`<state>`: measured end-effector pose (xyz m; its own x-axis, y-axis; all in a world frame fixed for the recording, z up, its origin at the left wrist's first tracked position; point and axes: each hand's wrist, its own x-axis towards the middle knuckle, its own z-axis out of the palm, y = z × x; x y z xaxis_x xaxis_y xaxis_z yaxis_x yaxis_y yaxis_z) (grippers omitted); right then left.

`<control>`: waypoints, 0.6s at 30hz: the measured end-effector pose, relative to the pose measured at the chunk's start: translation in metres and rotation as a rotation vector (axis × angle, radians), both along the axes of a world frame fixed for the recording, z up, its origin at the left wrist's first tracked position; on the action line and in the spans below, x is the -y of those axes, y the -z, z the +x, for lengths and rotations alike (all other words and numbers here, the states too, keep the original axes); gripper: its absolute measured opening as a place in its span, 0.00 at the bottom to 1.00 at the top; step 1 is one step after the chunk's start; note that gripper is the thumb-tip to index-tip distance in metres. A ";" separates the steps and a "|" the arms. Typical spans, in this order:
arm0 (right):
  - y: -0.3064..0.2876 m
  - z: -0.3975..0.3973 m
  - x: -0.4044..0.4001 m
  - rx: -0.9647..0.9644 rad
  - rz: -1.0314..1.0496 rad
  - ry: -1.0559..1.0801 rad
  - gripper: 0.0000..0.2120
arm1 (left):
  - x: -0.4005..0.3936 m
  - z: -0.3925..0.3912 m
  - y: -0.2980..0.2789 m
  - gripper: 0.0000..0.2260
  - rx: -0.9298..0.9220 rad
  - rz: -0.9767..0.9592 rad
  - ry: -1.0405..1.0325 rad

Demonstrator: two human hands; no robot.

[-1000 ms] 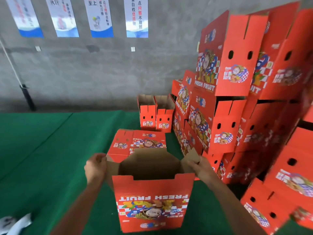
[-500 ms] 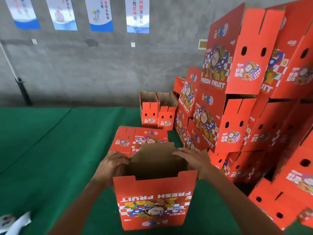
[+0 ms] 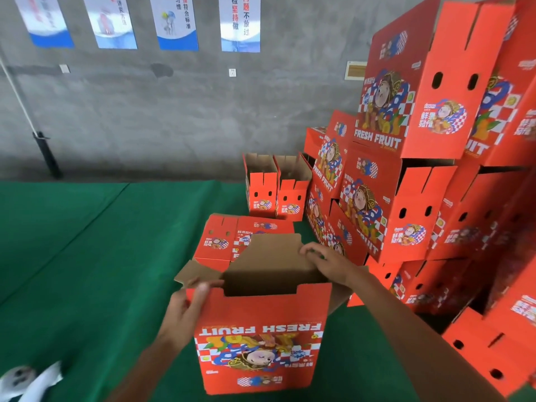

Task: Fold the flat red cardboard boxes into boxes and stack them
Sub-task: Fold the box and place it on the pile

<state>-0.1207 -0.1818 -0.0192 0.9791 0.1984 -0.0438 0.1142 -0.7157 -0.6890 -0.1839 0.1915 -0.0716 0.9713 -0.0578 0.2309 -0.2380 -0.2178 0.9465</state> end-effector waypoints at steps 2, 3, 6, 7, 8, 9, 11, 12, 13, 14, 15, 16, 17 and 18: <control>-0.001 0.000 0.001 -0.033 0.040 0.005 0.13 | 0.012 0.003 -0.006 0.24 -0.051 0.022 -0.111; -0.003 -0.001 0.001 -0.042 0.047 -0.005 0.14 | 0.016 0.004 -0.007 0.25 -0.026 0.090 -0.141; -0.012 -0.006 0.002 -0.071 0.033 -0.014 0.15 | 0.024 0.013 -0.002 0.26 0.111 0.550 -0.272; -0.016 -0.008 0.003 -0.069 0.001 -0.017 0.14 | 0.028 0.014 -0.001 0.27 0.113 0.669 -0.319; -0.020 -0.011 0.003 -0.061 -0.056 -0.027 0.11 | 0.032 0.015 -0.003 0.30 0.065 0.713 -0.350; -0.024 -0.013 0.005 -0.024 -0.183 -0.048 0.09 | 0.035 0.014 -0.005 0.35 0.002 0.691 -0.375; -0.025 -0.016 0.004 0.143 -0.596 -0.003 0.15 | 0.038 0.013 -0.009 0.46 -0.060 0.569 -0.409; -0.023 -0.019 0.005 0.228 -0.788 0.124 0.22 | 0.040 0.012 -0.012 0.49 -0.063 0.507 -0.408; -0.020 -0.024 0.004 0.262 -0.877 0.279 0.29 | 0.041 0.010 -0.014 0.51 -0.058 0.461 -0.401; -0.019 -0.029 0.003 0.267 -0.830 0.411 0.33 | 0.043 0.009 -0.016 0.51 -0.043 0.440 -0.399; -0.018 -0.032 0.004 0.271 -0.618 0.506 0.33 | 0.046 0.007 -0.018 0.50 -0.013 0.441 -0.409; -0.017 -0.034 0.003 0.274 -0.343 0.547 0.31 | 0.047 0.006 -0.020 0.49 0.031 0.457 -0.421; -0.016 -0.036 0.001 0.248 -0.107 0.532 0.26 | 0.049 0.004 -0.021 0.45 0.090 0.481 -0.422; -0.018 -0.040 -0.004 0.242 0.012 0.475 0.22 | 0.051 0.004 -0.021 0.41 0.171 0.509 -0.410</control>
<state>-0.1602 -0.1782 -0.0016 0.9429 -0.2705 0.1942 -0.0639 -0.7194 -0.6917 -0.1804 0.1401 -0.0502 0.8900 0.1659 0.4246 -0.1778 -0.7314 0.6584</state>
